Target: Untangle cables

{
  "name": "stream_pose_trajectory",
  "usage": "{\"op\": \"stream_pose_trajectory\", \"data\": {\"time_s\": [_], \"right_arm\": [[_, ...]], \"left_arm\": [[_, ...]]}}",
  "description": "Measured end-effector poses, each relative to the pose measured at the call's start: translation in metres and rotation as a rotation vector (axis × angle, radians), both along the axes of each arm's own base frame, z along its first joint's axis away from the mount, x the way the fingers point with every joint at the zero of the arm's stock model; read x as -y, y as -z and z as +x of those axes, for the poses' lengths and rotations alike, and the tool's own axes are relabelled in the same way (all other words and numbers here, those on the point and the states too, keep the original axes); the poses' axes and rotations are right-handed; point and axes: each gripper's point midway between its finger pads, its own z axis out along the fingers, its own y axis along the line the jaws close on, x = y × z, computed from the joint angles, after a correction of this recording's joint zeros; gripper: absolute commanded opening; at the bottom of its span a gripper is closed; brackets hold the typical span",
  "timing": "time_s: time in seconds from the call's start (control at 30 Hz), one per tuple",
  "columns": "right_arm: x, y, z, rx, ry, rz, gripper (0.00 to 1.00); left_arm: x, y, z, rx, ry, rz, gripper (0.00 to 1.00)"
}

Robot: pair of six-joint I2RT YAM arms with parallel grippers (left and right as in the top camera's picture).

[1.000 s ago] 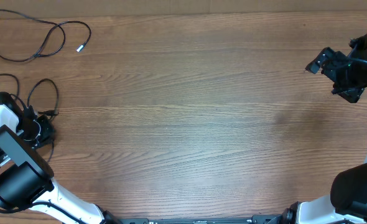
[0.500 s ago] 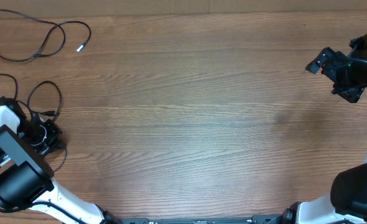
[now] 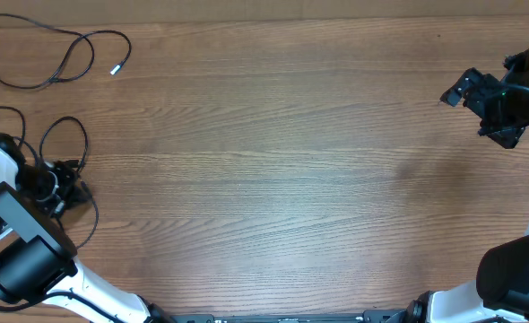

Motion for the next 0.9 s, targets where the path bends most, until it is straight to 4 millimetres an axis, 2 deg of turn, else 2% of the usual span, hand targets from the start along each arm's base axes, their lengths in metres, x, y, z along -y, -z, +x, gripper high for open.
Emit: {"op": "stream_pose_trajectory", "data": {"time_s": [0.17, 0.3, 0.4, 0.53, 0.63, 0.7, 0.9], "right_arm": [[0.000, 0.000, 0.000, 0.000, 0.000, 0.000, 1.00], [0.000, 0.000, 0.000, 0.001, 0.000, 0.000, 1.00], [0.000, 0.000, 0.000, 0.000, 0.000, -0.001, 1.00], [0.000, 0.000, 0.000, 0.000, 0.000, 0.000, 1.00], [0.000, 0.000, 0.000, 0.001, 0.000, 0.000, 1.00], [0.000, 0.000, 0.000, 0.000, 0.000, 0.000, 1.00], [0.000, 0.000, 0.000, 0.001, 0.000, 0.000, 1.00]], "left_arm": [[-0.016, -0.025, 0.007, 0.040, -0.024, 0.083, 0.04], [-0.022, -0.035, 0.006, 0.049, 0.008, 0.134, 0.18], [-0.024, -0.028, 0.009, 0.064, 0.046, 0.163, 0.28], [-0.013, -0.007, 0.005, 0.049, 0.092, 0.170, 0.40], [-0.006, 0.007, 0.001, 0.038, 0.112, 0.168, 0.39], [-0.003, 0.011, -0.002, 0.033, 0.116, 0.162, 0.35], [-0.006, 0.018, 0.000, 0.048, 0.123, 0.189, 0.35]]}}
